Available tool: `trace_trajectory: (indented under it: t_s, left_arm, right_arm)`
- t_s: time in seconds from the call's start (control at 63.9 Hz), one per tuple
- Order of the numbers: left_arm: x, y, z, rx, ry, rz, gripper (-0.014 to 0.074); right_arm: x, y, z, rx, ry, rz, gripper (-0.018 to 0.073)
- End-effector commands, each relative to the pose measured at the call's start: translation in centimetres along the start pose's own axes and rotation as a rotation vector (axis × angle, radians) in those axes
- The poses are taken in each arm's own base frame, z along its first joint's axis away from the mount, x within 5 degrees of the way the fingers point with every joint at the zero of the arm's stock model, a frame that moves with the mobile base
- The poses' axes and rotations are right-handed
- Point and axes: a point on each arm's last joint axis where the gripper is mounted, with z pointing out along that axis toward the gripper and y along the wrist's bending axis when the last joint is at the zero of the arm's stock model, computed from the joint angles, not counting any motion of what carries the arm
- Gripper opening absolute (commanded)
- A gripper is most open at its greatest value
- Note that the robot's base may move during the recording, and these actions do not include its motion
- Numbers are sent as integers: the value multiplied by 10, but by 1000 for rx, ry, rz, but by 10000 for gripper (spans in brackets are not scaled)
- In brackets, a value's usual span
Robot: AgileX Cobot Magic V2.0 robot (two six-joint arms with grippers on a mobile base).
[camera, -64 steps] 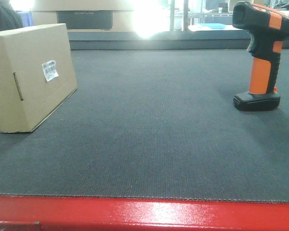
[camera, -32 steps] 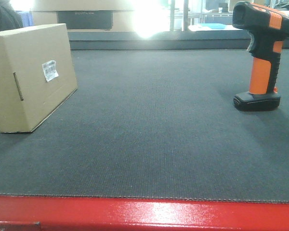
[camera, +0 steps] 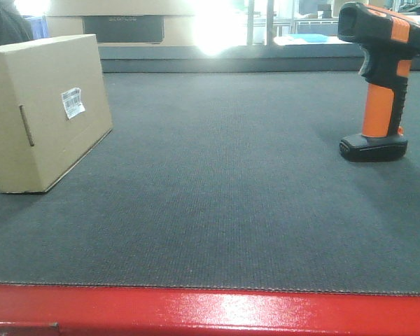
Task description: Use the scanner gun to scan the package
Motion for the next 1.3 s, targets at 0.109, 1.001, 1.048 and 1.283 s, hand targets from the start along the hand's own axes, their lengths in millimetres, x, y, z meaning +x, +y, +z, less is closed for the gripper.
trace_trajectory:
  t_s: [0.109, 1.001, 1.048, 1.283]
  left_arm:
    - [-3, 0, -1, 4, -27, -10, -111]
    - [-3, 0, -1, 4, -27, -10, -111]
    - [-3, 0, -1, 4, -27, -10, -111]
    - [-3, 0, -1, 2, -32, -10, -111]
  right_arm:
    - [-2, -2, -3, 25, -28, -3, -153]
    - [87, -5, -38, 75, -188, 32, -153]
    - [87, -5, -38, 75, -188, 32, -153]
    - [87, -5, -38, 75, -188, 32, -153]
